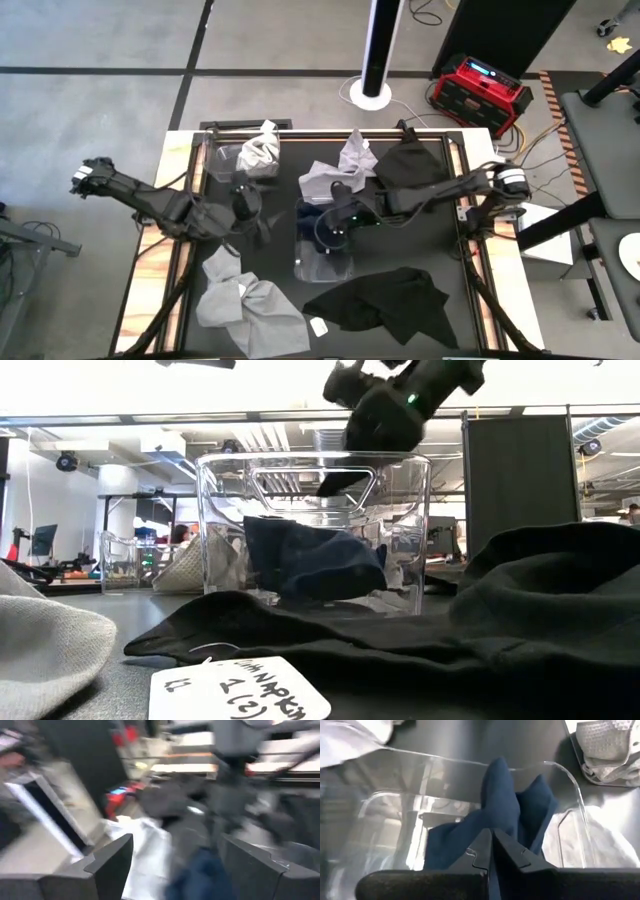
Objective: Sort towels by color in basket
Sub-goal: Put the blue towel into the bottom transparent bin, then put the bottom gray towel into the top transparent bin
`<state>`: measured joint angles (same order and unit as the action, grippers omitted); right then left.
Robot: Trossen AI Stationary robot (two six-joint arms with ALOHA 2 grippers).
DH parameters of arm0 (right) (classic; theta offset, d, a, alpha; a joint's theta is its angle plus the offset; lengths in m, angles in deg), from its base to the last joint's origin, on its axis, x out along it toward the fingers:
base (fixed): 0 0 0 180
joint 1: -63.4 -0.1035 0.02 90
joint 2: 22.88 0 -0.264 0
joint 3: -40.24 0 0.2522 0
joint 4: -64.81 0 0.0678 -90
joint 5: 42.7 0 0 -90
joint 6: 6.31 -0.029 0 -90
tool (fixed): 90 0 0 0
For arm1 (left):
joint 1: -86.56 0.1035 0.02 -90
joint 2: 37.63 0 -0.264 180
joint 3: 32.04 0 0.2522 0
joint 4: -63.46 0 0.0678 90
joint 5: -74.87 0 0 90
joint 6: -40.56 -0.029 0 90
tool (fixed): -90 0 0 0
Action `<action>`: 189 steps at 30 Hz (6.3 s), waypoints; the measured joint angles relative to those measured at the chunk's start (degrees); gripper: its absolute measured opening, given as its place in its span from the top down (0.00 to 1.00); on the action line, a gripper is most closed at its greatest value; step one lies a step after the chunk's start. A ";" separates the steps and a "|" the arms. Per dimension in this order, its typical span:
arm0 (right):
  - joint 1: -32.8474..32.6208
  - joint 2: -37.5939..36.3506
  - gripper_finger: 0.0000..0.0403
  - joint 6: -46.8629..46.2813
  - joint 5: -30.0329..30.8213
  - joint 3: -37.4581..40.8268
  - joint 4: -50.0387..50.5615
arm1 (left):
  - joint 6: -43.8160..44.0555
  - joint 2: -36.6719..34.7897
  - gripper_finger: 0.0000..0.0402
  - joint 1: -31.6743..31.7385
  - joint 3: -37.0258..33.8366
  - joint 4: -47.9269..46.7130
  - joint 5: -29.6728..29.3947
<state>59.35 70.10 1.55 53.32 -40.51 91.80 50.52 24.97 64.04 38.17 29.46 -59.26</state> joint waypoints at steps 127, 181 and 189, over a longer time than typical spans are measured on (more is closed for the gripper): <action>-17.89 -12.71 0.97 3.07 13.57 12.90 -23.11 | 50.35 29.96 1.00 -30.84 52.27 -69.77 -36.20; -7.88 5.52 0.80 -7.88 -9.57 4.37 -39.45 | 28.27 30.00 1.00 -26.48 60.80 -68.31 -45.91; -9.05 3.87 0.98 -2.27 -9.01 -0.11 -28.18 | 28.23 30.00 1.00 -26.54 60.80 -68.06 -40.67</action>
<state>50.30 73.96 -0.72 44.32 -40.63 63.61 78.75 54.97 37.50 98.98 -38.59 -99.94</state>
